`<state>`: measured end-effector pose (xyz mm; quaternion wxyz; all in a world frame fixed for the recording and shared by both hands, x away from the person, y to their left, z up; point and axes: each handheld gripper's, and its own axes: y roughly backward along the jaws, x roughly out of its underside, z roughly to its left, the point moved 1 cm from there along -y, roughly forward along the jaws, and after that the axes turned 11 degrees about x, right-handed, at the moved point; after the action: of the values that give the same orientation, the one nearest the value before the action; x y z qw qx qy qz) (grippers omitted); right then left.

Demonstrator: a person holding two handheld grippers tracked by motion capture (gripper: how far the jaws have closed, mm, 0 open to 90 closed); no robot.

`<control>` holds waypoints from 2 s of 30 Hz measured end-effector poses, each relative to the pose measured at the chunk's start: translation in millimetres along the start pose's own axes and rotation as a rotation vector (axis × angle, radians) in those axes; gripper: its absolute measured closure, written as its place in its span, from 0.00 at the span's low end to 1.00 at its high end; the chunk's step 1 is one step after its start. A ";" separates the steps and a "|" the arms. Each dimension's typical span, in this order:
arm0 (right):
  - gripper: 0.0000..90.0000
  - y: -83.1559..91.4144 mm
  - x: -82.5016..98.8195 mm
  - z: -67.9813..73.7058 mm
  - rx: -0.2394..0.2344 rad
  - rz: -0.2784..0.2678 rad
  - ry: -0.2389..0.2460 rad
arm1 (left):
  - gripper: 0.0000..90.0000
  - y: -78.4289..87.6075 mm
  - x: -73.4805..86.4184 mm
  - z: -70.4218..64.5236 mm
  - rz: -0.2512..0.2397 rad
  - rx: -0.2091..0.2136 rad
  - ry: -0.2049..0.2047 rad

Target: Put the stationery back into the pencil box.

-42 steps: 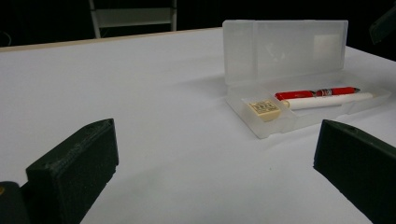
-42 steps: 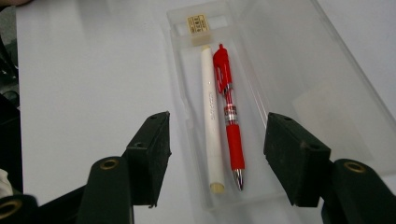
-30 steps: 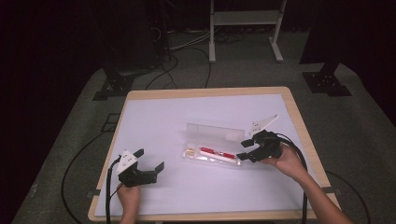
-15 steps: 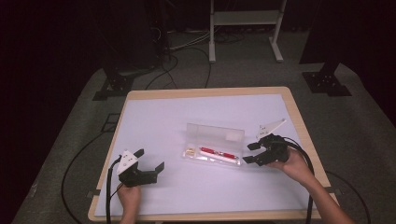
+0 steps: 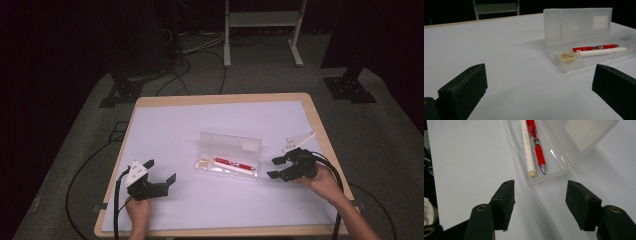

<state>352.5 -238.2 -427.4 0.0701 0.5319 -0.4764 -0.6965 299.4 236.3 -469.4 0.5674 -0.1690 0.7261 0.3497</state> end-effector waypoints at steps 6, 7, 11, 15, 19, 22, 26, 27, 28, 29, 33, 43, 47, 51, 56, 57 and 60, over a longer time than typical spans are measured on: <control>0.44 4.3 8.0 -1.1 0.006 -0.013 -0.001 | 0.00 -0.1 0.1 -0.2 0.003 -0.003 -0.003; 0.44 4.3 8.0 -1.1 0.006 -0.013 -0.001 | 0.00 -0.1 0.1 -0.2 0.003 -0.003 -0.003; 0.44 6.4 13.9 -1.9 0.006 -0.014 -0.015 | 0.00 -0.3 0.0 -0.3 0.004 -0.005 -0.002; 0.44 8.2 20.7 -3.3 0.008 -0.016 -0.022 | 0.00 -0.7 0.1 -0.9 0.007 -0.006 -0.002; 0.44 10.9 27.8 -4.7 0.012 -0.023 -0.031 | 0.00 -0.6 0.1 -1.0 0.006 -0.009 -0.002; 0.44 14.1 34.5 -5.2 0.014 -0.024 -0.040 | 0.00 -0.8 0.2 -1.2 0.007 -0.010 -0.005; 0.44 16.6 40.3 -5.7 0.017 -0.026 -0.047 | 0.00 -1.1 0.1 -1.4 0.010 -0.010 -0.008; 0.44 17.1 41.7 -6.0 0.019 -0.026 -0.048 | 0.00 -1.1 0.1 -1.4 0.010 -0.010 -0.008; 0.44 17.4 43.4 -6.6 0.020 -0.026 -0.048 | 0.00 -1.1 0.1 -1.3 0.010 -0.010 -0.008; 0.44 18.1 44.9 -6.7 0.020 -0.024 -0.056 | 0.00 -1.1 0.1 -1.3 0.010 -0.010 -0.008; 0.44 21.3 51.8 -7.3 0.024 -0.029 -0.066 | 0.00 -0.9 0.2 -1.3 0.010 -0.009 -0.008; 0.44 26.3 65.9 -7.0 0.028 -0.038 -0.091 | 0.00 -1.5 0.1 -1.2 0.011 -0.009 -0.007; 0.43 26.8 70.9 -7.1 0.029 -0.041 -0.097 | 0.00 -1.3 0.1 -1.3 0.010 -0.009 -0.007; 0.43 27.9 76.2 -6.3 0.027 -0.053 -0.114 | 0.00 -1.5 0.2 -1.5 0.013 -0.011 -0.009; 0.42 29.2 85.2 -7.5 0.027 -0.062 -0.137 | 0.00 -1.4 0.1 -1.4 0.011 -0.010 -0.008; 0.42 29.2 85.2 -7.5 0.027 -0.062 -0.137 | 0.00 -1.4 0.1 -1.3 0.011 -0.010 -0.008; 0.42 31.2 90.9 -9.3 0.029 -0.063 -0.148 | 0.00 -2.0 0.0 -1.3 0.017 -0.015 -0.009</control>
<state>308.7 -315.4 -465.4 0.0049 0.4945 -0.4735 -0.7288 299.8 234.0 -469.9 0.5664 -0.1656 0.7222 0.3608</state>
